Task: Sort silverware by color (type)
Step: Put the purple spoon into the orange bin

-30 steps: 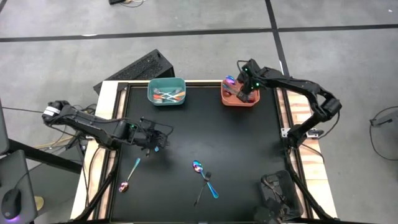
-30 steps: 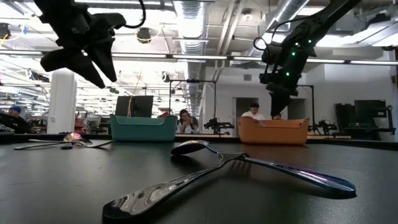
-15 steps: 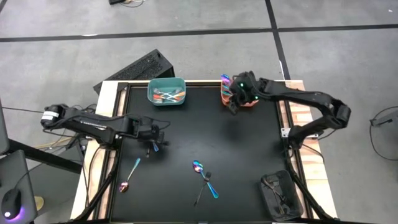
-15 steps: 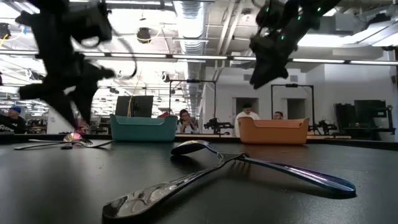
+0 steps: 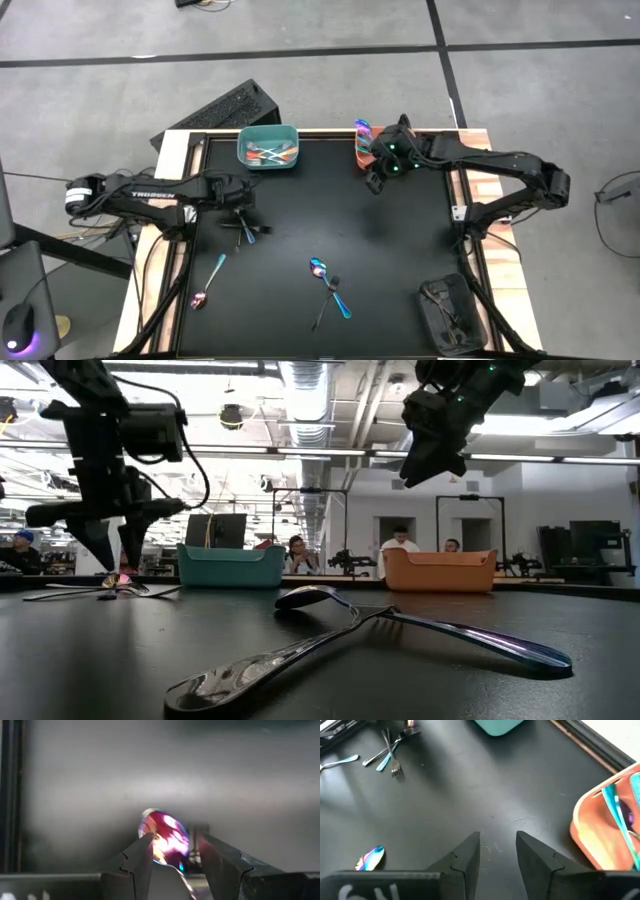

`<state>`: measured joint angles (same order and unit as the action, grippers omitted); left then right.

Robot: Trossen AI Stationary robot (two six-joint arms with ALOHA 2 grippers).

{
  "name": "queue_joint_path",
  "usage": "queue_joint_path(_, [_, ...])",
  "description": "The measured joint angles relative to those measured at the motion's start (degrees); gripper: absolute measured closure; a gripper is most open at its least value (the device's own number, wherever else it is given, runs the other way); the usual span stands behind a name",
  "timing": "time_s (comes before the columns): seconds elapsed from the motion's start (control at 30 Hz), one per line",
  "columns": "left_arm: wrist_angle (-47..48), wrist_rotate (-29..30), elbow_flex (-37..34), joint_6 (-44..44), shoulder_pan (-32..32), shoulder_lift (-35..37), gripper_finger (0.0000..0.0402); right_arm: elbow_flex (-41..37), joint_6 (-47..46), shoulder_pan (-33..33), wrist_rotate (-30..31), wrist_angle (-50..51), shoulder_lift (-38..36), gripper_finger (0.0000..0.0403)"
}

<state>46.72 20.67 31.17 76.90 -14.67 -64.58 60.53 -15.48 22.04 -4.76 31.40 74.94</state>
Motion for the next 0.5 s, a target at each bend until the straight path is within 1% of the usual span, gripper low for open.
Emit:
queue_joint_path(0.13, [-0.6,-2.5,-2.1,-3.3,-4.8,0.0,0.0258,0.0,-1.1,-1.3,0.0,0.0,0.0,0.0265])
queue_joint_path(0.23, [-2.7,-3.4,-3.9,-4.2,-7.0,0.0,0.0258,0.0,-1.2,-2.2,0.0,0.1,0.0,0.027])
queue_joint_path(0.33, [-8.8,-5.4,-6.2,-8.7,-8.1,0.0,0.0258,0.0,-1.5,-3.0,0.2,0.3,0.0,0.0272])
queue_joint_path(0.4, [-11.3,-5.4,-7.2,-11.0,-8.1,0.1,0.0258,0.0,-2.5,-3.4,0.2,0.3,0.0,0.0274])
queue_joint_path(0.5, [-13.5,-5.2,-7.7,-11.3,-8.1,0.1,0.0271,0.0,-2.7,-4.0,0.2,0.4,0.0,0.0276])
